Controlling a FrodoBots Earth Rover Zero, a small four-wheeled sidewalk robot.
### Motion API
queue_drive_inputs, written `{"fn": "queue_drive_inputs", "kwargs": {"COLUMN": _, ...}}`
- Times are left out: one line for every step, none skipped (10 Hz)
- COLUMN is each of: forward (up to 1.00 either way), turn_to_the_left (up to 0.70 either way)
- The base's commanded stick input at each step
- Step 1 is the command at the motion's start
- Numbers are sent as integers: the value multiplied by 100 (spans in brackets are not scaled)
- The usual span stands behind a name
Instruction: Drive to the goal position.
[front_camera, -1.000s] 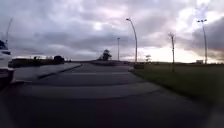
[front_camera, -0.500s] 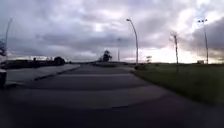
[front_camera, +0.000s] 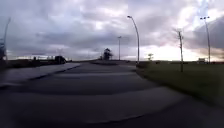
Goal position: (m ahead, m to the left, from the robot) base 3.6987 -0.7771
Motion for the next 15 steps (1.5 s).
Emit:
{"fn": "queue_drive_inputs", "kwargs": {"forward": 70, "turn_to_the_left": 0}}
{"fn": "queue_drive_inputs", "kwargs": {"forward": 70, "turn_to_the_left": 0}}
{"fn": "queue_drive_inputs", "kwargs": {"forward": 70, "turn_to_the_left": 0}}
{"fn": "queue_drive_inputs", "kwargs": {"forward": 70, "turn_to_the_left": 0}}
{"fn": "queue_drive_inputs", "kwargs": {"forward": 70, "turn_to_the_left": 0}}
{"fn": "queue_drive_inputs", "kwargs": {"forward": 70, "turn_to_the_left": 0}}
{"fn": "queue_drive_inputs", "kwargs": {"forward": 70, "turn_to_the_left": 0}}
{"fn": "queue_drive_inputs", "kwargs": {"forward": 70, "turn_to_the_left": 0}}
{"fn": "queue_drive_inputs", "kwargs": {"forward": 70, "turn_to_the_left": 0}}
{"fn": "queue_drive_inputs", "kwargs": {"forward": 70, "turn_to_the_left": 0}}
{"fn": "queue_drive_inputs", "kwargs": {"forward": 70, "turn_to_the_left": 0}}
{"fn": "queue_drive_inputs", "kwargs": {"forward": 70, "turn_to_the_left": 0}}
{"fn": "queue_drive_inputs", "kwargs": {"forward": 70, "turn_to_the_left": 0}}
{"fn": "queue_drive_inputs", "kwargs": {"forward": 70, "turn_to_the_left": 0}}
{"fn": "queue_drive_inputs", "kwargs": {"forward": 70, "turn_to_the_left": 0}}
